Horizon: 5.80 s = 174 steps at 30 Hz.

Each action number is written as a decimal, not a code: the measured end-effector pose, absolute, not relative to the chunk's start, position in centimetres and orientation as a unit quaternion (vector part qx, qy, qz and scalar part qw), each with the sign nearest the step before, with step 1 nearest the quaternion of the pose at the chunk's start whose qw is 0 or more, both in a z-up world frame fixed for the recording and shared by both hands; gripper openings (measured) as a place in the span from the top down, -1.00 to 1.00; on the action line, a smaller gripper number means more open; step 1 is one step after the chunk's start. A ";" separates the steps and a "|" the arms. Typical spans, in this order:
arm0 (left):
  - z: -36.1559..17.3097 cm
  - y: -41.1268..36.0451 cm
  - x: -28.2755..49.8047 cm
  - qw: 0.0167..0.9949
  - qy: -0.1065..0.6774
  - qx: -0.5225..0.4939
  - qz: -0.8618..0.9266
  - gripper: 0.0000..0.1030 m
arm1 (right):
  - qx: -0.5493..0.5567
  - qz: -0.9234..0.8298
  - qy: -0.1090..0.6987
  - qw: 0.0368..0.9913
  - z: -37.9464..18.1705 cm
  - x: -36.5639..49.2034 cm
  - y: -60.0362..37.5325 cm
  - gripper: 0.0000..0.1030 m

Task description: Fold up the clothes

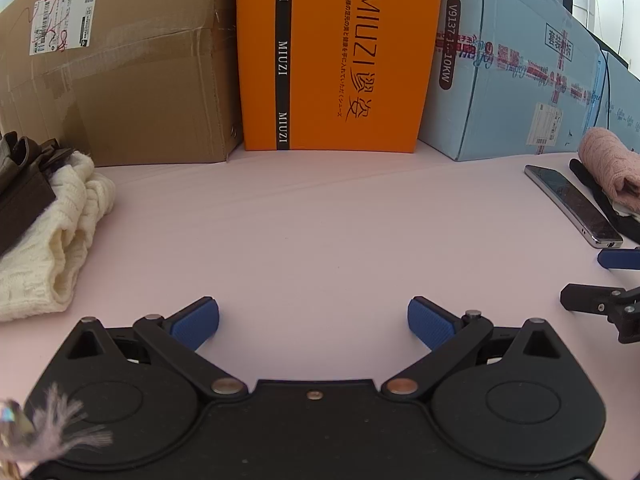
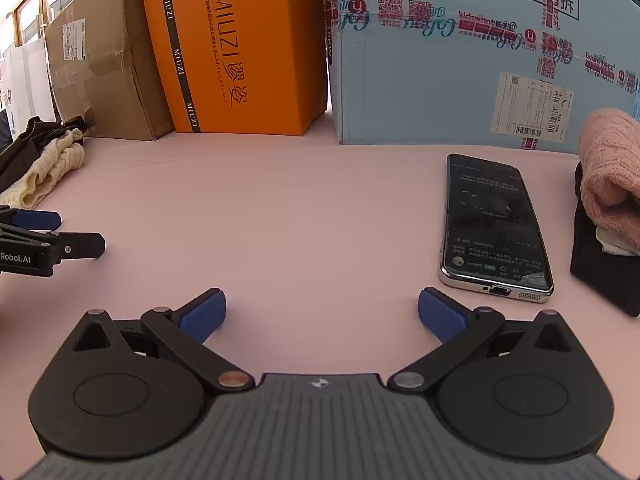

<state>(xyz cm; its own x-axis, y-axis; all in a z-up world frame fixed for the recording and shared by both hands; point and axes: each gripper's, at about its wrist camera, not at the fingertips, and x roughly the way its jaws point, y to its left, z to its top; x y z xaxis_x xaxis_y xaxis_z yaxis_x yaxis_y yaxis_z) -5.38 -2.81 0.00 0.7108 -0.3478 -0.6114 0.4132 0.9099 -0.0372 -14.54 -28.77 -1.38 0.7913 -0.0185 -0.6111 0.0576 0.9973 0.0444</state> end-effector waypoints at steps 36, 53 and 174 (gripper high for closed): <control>-0.1 -2.9 -5.3 0.924 0.319 0.058 -0.204 -1.00 | 0.052 -0.011 0.316 0.947 -1.5 -14.7 -29.7 -1.00; -0.1 -2.3 -5.7 0.940 0.325 0.030 -0.096 -1.00 | 0.052 -0.011 0.315 0.947 -1.5 -14.7 -29.6 -1.00; -0.3 -2.5 -6.1 0.941 0.326 0.030 -0.089 -1.00 | 0.059 -0.024 0.315 0.947 -1.0 -14.6 -30.0 -1.00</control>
<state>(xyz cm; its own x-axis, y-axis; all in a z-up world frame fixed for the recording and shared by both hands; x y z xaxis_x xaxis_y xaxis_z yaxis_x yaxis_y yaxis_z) -6.06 -2.47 -0.26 0.7711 -0.1481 -0.6192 0.1871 0.9823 -0.0019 -14.58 -30.04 -1.00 0.8001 -0.0085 -0.5998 0.0822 0.9920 0.0957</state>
